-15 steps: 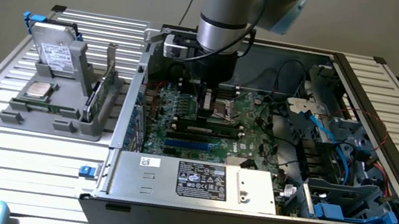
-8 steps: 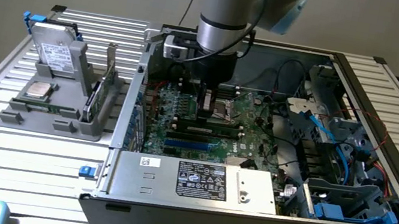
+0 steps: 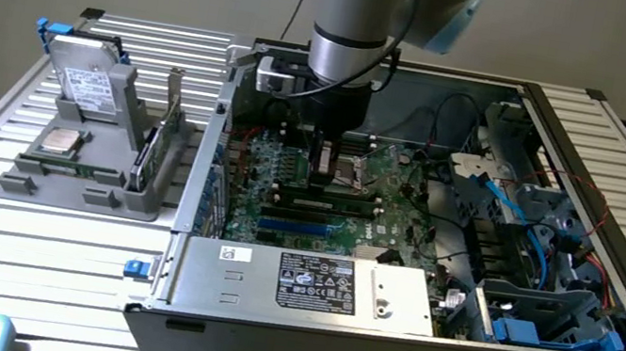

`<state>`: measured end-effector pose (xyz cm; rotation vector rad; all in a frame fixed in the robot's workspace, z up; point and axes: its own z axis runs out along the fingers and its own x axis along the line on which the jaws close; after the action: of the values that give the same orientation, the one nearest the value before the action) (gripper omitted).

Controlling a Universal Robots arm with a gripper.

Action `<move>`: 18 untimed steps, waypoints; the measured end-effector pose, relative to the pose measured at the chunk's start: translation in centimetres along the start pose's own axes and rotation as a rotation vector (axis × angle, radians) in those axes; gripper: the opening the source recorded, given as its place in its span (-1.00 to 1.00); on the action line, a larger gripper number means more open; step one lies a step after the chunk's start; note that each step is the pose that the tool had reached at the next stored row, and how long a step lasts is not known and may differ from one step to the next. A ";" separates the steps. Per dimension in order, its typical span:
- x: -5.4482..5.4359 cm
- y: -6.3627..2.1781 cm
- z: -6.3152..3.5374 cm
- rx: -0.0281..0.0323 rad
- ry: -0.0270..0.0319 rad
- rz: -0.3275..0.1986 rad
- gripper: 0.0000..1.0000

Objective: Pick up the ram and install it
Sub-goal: 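Press down the ram until it locks into place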

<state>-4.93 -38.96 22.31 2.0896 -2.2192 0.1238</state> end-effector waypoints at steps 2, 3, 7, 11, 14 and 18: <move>0.0 -0.02 -0.17 0.0013 -0.0022 0.000 -0.79; 0.0 -0.02 -0.35 0.0007 -0.0017 0.000 -0.79; 0.1 -0.03 -1.10 -0.0015 0.0002 0.000 -0.79; 0.1 -0.55 -1.14 -0.0056 0.0003 -0.001 -0.79; 0.1 -1.12 -1.16 -0.0110 0.0008 -0.001 -0.79; 0.1 -1.52 -1.28 -0.0147 0.0009 -0.002 -0.79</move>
<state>-3.40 -38.96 23.58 2.0839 -2.2105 0.1079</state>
